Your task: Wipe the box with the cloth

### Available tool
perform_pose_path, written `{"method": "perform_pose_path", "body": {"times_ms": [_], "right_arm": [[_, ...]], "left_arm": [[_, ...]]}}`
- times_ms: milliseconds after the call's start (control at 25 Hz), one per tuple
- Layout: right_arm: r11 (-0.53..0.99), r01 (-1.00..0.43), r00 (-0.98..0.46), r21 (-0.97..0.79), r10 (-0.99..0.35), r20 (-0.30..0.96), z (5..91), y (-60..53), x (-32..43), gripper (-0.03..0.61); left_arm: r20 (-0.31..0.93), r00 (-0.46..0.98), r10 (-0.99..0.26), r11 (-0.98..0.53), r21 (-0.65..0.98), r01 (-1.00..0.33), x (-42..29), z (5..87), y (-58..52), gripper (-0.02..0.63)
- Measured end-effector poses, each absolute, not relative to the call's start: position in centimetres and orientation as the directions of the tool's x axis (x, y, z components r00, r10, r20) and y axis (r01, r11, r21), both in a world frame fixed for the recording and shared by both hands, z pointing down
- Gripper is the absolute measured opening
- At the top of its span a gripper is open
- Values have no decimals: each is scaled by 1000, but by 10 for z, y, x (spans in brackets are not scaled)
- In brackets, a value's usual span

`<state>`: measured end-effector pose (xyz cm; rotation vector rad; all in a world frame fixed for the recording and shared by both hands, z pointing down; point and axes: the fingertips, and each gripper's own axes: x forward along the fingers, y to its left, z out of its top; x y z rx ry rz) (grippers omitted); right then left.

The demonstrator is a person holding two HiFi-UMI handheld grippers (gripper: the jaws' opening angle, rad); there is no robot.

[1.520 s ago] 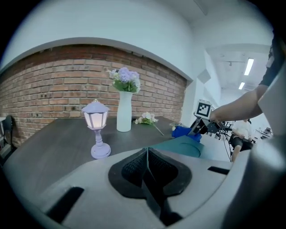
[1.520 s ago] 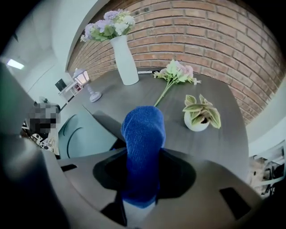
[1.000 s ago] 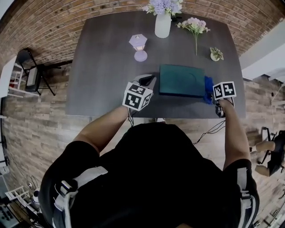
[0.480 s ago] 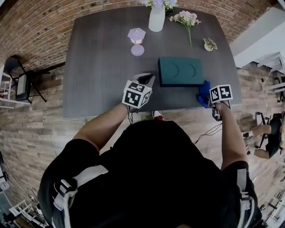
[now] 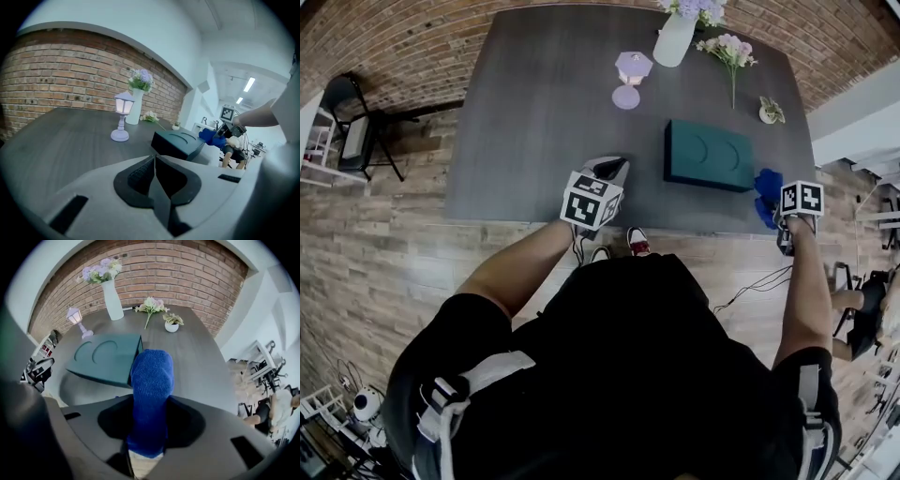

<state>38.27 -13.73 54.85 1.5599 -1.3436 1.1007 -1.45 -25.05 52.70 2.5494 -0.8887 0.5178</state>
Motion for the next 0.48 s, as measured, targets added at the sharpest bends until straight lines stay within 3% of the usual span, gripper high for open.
{"method": "perform_pose_path", "body": {"times_ms": [200, 360, 480], "right_arm": [[-11, -1000, 1, -3, -409, 912, 511, -208, 347, 156], [182, -971, -223, -153, -474, 852, 490, -277, 253, 155], [336, -908, -385, -252, -427, 818, 487, -304, 173, 155]], "left_arm": [[454, 685, -570, -665, 235, -709, -35, 531, -244, 18], [429, 627, -650, -589, 236, -773, -54, 519, -249, 17], [406, 578, -708, -537, 222, -814, -63, 506, -251, 17]]}}
